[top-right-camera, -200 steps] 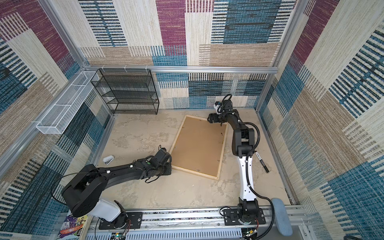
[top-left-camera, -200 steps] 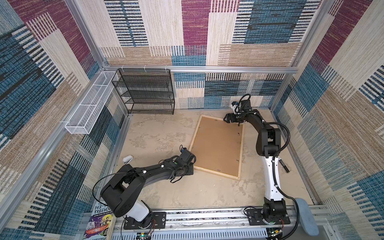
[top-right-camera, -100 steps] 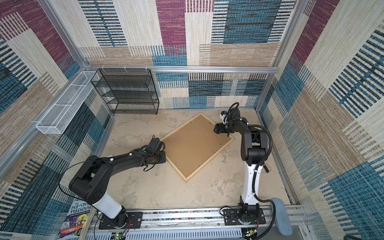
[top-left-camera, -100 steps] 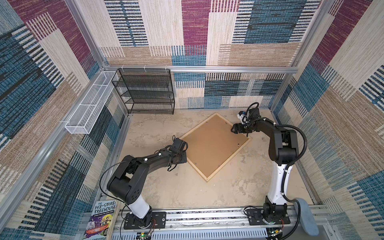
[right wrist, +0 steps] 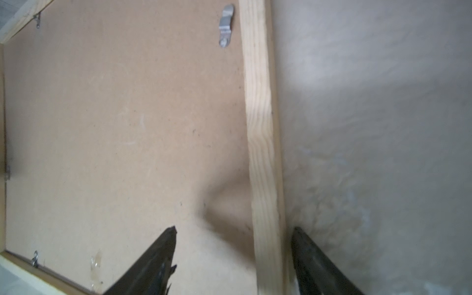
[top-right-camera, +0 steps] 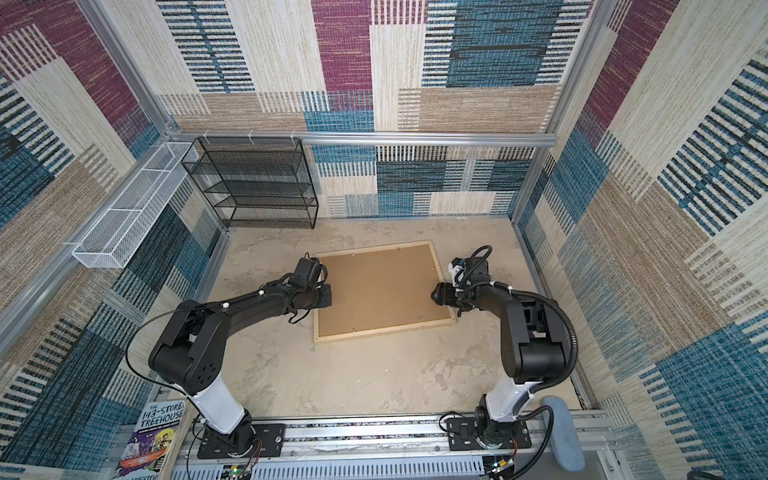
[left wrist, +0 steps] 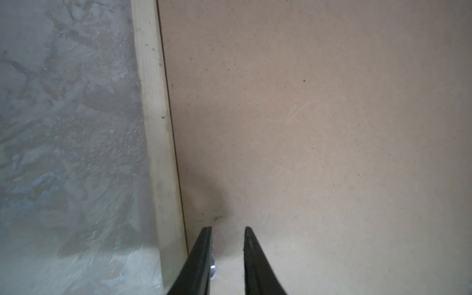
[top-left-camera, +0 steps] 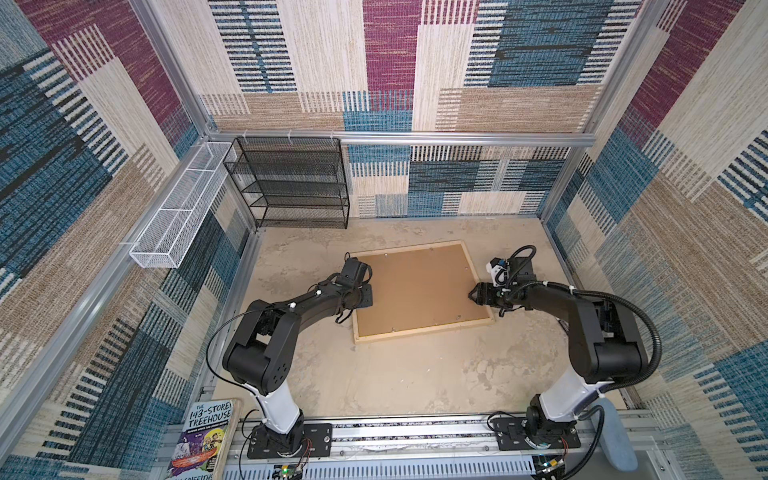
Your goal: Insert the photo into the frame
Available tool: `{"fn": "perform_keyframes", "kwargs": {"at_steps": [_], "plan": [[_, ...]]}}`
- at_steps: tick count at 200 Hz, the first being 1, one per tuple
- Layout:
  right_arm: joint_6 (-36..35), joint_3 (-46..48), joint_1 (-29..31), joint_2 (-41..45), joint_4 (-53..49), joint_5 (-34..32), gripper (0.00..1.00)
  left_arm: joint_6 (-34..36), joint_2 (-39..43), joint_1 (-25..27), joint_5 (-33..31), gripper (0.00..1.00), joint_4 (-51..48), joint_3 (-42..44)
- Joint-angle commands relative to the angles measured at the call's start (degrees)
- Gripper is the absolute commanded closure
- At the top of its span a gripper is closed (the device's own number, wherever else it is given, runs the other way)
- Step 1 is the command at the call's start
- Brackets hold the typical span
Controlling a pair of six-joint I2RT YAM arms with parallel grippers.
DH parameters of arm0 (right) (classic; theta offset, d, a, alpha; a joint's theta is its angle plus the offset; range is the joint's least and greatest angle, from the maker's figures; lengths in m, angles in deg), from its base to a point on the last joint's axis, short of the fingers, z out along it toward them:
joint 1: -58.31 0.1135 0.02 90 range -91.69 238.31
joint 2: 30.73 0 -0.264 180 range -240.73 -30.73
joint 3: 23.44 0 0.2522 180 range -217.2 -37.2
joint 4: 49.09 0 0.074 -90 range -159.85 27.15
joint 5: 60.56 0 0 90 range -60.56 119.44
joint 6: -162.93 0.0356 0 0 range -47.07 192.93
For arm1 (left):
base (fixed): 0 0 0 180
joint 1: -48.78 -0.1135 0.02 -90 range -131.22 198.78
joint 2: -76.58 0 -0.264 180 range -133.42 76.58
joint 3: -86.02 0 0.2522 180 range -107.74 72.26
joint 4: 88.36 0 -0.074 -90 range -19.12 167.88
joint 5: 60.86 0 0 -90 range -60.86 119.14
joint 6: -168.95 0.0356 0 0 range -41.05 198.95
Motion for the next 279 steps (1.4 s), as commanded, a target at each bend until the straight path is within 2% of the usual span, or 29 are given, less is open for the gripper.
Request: {"fn": "perform_keyframes", "kwargs": {"at_steps": [1,25,80,139,221,249,279], "plan": [[6.1,4.4,0.0,4.8,4.6,-0.6,0.26,0.7,0.1,-0.1,1.9,0.74,-0.1,-0.2],[6.4,4.7,0.0,7.4,4.3,-1.8,0.23,-0.1,1.0,0.0,1.1,0.74,-1.0,0.4],[6.3,3.5,0.0,9.0,4.3,-4.0,0.18,-3.7,8.1,0.1,-6.4,0.68,-6.6,3.0],[6.4,3.2,0.2,11.4,5.0,-3.4,0.14,-6.9,8.9,0.9,-4.3,0.69,-6.7,8.2],[6.2,2.0,1.6,13.0,4.7,-3.4,0.15,-5.9,8.4,1.5,-1.9,0.80,-6.3,10.0],[6.1,1.0,5.4,13.3,5.6,-1.9,0.16,-5.4,8.5,1.5,-0.6,0.82,-6.0,11.2],[8.4,-0.6,13.4,11.5,9.7,0.1,0.19,-5.0,9.7,1.6,1.5,0.84,-4.7,13.6]]}}
